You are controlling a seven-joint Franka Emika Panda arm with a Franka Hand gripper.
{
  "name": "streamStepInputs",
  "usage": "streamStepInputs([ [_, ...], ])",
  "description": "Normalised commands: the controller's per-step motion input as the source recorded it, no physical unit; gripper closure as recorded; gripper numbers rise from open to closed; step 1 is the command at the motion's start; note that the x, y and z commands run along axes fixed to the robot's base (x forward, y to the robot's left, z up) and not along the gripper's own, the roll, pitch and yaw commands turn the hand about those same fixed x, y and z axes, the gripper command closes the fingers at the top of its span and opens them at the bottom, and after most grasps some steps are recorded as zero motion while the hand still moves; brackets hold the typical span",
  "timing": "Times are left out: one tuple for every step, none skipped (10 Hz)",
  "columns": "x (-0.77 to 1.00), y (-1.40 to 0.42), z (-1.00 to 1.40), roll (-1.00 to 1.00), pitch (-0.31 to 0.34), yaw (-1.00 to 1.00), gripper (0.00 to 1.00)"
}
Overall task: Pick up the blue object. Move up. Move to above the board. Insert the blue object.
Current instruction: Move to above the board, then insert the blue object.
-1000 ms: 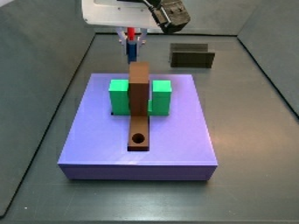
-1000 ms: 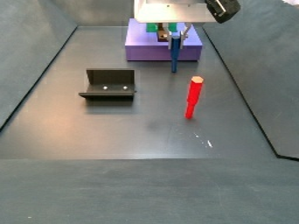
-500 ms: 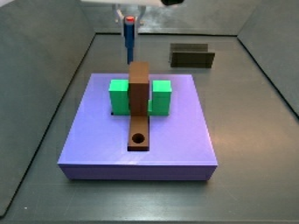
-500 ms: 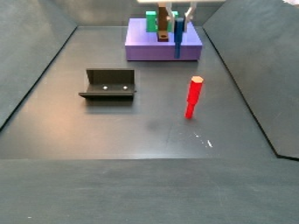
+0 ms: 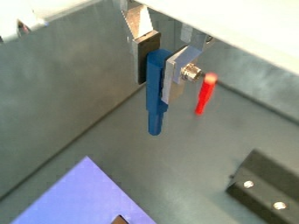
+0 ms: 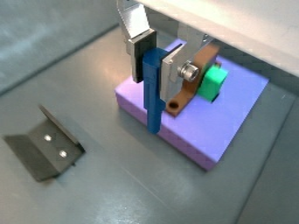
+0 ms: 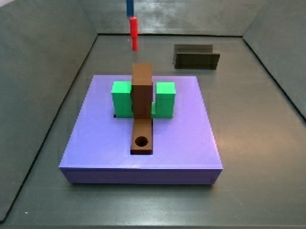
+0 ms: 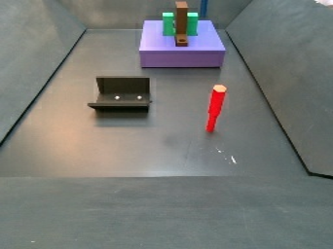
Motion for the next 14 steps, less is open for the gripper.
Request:
streamStepInputs([
  [0.04,0.0,0.76,-0.03,0.089,0.0,1.0],
  [0.03,0.0,0.36,-0.03,0.069,-0.01,1.0],
  [0.03,0.0,0.22,-0.03,0.051,0.0,1.0],
  [0.35,-1.4,0.38,0.04,0.121,0.14,1.0],
  [0.35,-1.4,0.34,0.11,0.135,0.12,1.0],
  [0.38,-1.4,0.34,0.13,0.169,0.1,1.0],
  [0.49,-1.4,0.34,0.07,0.198,0.04,1.0],
  [0.34,-0.89,0.22,0.06,0.192,0.03,1.0],
  [0.19,-0.37,0.1,0.06,0.151,0.01,1.0],
  [0.13,-0.24,0.07,0.03,0.112,0.01,1.0],
  [0.0,0.0,0.0,0.0,0.0,0.0,1.0],
  [0.0,-0.1,0.0,0.02,0.0,0.0,1.0],
  [0.0,-0.45,-0.15,0.1,0.0,0.0,1.0],
  [-0.08,-0.85,-0.26,0.27,-0.051,0.08,1.0],
])
